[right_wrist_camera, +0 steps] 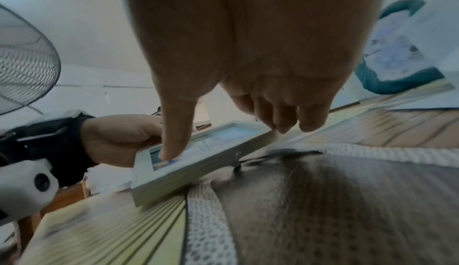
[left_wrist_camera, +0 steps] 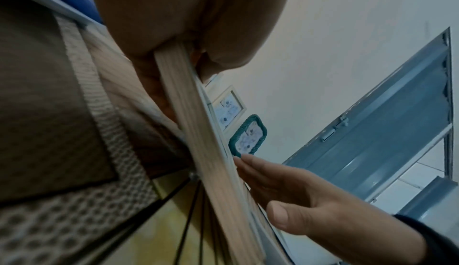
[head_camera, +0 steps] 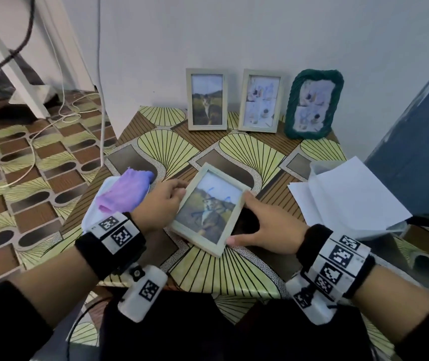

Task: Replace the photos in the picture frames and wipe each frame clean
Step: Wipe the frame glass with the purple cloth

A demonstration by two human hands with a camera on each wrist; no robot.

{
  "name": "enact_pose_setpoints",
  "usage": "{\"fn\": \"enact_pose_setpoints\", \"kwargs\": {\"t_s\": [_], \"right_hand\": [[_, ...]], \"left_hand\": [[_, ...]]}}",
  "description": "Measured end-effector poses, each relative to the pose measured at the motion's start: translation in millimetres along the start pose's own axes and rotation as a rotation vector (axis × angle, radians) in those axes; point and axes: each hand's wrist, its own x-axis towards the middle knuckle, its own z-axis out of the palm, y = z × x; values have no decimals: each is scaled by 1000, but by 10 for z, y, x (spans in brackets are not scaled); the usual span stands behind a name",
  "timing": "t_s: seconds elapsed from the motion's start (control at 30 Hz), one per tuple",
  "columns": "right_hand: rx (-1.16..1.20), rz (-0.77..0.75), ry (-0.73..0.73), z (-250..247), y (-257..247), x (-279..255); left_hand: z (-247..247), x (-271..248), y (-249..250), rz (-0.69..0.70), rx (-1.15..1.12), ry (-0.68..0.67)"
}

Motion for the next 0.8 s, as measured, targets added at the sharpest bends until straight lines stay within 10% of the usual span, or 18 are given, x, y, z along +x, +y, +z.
{"fn": "enact_pose_setpoints", "kwargs": {"t_s": [0.37,0.6,0.8], "right_hand": [[-250,57,-194,-238,-168,259],[-235,83,-221,-227,-233,275],[-139,87,-232,-171,-235,260]], "left_hand": [[-103,-186,-197,8,184,-120],[-395,-286,-166,315,407,188],[-827,-185,-466,6,867,-229]]}}
